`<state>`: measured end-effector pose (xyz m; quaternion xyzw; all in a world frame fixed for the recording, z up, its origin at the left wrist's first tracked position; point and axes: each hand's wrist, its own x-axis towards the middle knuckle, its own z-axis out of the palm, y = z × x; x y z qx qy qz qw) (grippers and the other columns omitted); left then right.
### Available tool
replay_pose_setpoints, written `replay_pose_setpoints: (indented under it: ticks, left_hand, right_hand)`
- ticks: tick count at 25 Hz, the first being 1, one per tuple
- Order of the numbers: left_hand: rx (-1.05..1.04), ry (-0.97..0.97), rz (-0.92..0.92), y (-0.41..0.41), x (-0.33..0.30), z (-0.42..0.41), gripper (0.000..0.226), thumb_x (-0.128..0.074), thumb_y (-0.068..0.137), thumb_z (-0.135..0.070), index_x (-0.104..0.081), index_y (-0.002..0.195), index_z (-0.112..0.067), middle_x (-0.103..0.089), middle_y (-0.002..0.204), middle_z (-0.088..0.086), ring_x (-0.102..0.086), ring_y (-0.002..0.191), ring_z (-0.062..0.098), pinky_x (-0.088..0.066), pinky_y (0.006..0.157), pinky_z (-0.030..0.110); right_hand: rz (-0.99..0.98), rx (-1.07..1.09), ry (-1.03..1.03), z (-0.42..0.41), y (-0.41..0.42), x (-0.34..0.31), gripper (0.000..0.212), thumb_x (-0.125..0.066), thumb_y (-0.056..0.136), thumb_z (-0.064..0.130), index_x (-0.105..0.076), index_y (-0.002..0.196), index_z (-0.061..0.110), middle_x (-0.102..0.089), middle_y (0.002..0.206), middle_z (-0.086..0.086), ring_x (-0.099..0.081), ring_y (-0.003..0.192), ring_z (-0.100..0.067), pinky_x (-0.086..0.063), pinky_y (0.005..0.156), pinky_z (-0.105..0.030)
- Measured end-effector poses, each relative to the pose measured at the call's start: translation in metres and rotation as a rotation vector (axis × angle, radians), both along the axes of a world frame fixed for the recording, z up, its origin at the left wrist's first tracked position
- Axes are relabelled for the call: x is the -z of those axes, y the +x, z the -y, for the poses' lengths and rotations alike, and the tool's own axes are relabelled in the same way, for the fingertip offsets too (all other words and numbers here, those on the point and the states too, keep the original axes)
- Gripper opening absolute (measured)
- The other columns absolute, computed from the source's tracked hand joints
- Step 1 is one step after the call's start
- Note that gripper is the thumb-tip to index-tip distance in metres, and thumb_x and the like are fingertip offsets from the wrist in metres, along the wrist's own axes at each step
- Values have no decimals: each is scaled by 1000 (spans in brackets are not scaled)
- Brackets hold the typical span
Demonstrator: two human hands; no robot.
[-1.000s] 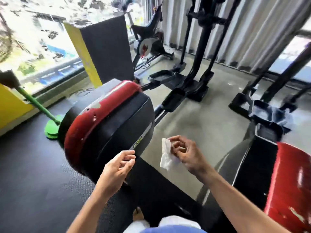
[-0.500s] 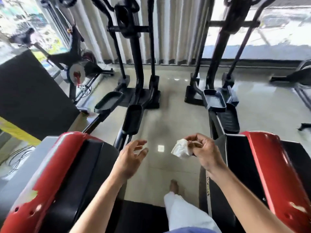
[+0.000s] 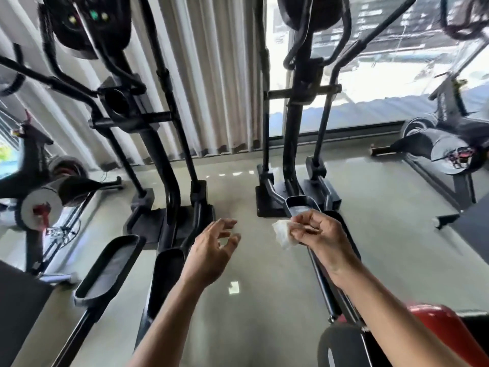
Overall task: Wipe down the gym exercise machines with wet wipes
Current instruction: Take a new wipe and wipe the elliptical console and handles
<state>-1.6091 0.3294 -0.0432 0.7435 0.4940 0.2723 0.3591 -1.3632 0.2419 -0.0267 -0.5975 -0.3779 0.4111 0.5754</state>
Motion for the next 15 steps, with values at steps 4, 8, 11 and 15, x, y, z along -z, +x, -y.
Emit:
replay_pose_setpoints:
  ticks: [4,8,11,15]
  left_hand:
    - [40,47,-1,22,6,-101,49,-66,95,-41,-48,141,-50,-61,130,-24,-60,115,-5,-53,103,41]
    - [84,90,16,49,-7,-216,53,-67,96,-38,-45,143,-47,-56,137,-22,-57,123,-2,-51,105,45]
    - [175,188,7,86,-32,-299,52,-65,98,-37,-44,145,-42,-50,145,-19,-54,131,8,-50,106,44]
    - [284,311,-43,160,-76,-403,55,-63,101,-39,-40,150,-34,-40,158,-5,-45,141,19,-41,115,43]
  right_hand:
    - [128,59,53,-98,19,-20,27,-70,85,-12,-71,98,11,-78,88,2,-70,81,-2,-51,69,-11]
    - [279,141,56,-197,46,-37,30,-74,89,0,-75,106,24,-78,99,4,-73,94,-10,-57,79,-22]
    - [497,180,100,-263,76,-65,35,-70,93,4,-75,113,33,-75,106,12,-71,93,-5,-53,78,-17]
    - [556,277,212,-342,123,-107,36,-65,94,-1,-75,114,27,-71,108,20,-71,95,-9,-61,81,-35]
